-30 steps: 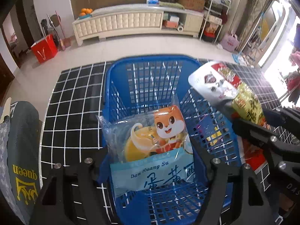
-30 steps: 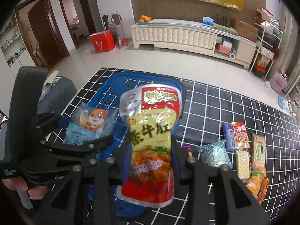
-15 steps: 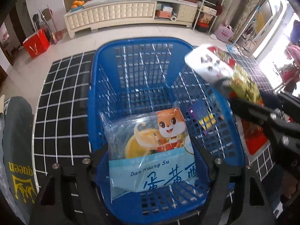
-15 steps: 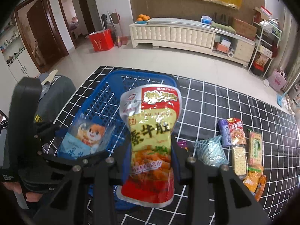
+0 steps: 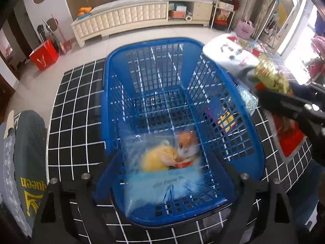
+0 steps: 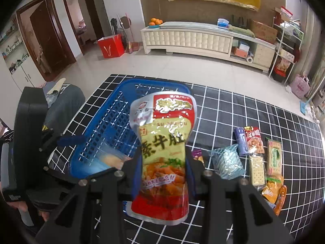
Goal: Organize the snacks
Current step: 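Carry the pastry bag into the basket and open the left tool while the right tool holds the pouch, then lower the red-and-yellow pouch into the basket and open the right tool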
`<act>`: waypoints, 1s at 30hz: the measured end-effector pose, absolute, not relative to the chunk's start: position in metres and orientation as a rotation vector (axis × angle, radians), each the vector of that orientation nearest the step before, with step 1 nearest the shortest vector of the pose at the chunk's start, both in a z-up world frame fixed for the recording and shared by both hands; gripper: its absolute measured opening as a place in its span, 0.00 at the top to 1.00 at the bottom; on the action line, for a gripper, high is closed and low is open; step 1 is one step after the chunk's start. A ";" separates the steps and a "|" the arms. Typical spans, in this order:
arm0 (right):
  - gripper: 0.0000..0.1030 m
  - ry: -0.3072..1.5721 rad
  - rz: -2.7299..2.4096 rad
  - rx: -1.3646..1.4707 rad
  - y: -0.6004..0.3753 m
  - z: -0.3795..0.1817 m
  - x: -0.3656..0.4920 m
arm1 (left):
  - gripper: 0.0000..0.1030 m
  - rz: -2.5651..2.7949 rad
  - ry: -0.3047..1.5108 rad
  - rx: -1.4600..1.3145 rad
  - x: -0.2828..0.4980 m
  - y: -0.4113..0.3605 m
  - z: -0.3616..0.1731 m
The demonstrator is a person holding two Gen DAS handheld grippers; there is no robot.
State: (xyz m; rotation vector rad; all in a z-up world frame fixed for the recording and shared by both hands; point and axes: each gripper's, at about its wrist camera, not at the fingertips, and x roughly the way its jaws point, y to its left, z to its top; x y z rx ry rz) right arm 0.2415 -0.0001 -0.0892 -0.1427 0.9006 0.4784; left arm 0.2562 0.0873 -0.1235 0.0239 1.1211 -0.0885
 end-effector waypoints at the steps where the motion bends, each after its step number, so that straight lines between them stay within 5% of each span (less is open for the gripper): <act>1: 0.60 0.901 0.479 -0.142 -0.001 -0.089 0.241 | 0.05 -0.097 1.125 0.007 0.256 0.089 -0.123; 16: 0.60 0.889 0.517 -0.199 0.035 -0.087 0.261 | 0.00 -0.028 1.004 -0.039 0.254 0.128 -0.086; 30: 0.59 0.959 0.519 -0.273 0.073 -0.120 0.300 | 0.00 0.039 1.010 -0.006 0.289 0.161 -0.105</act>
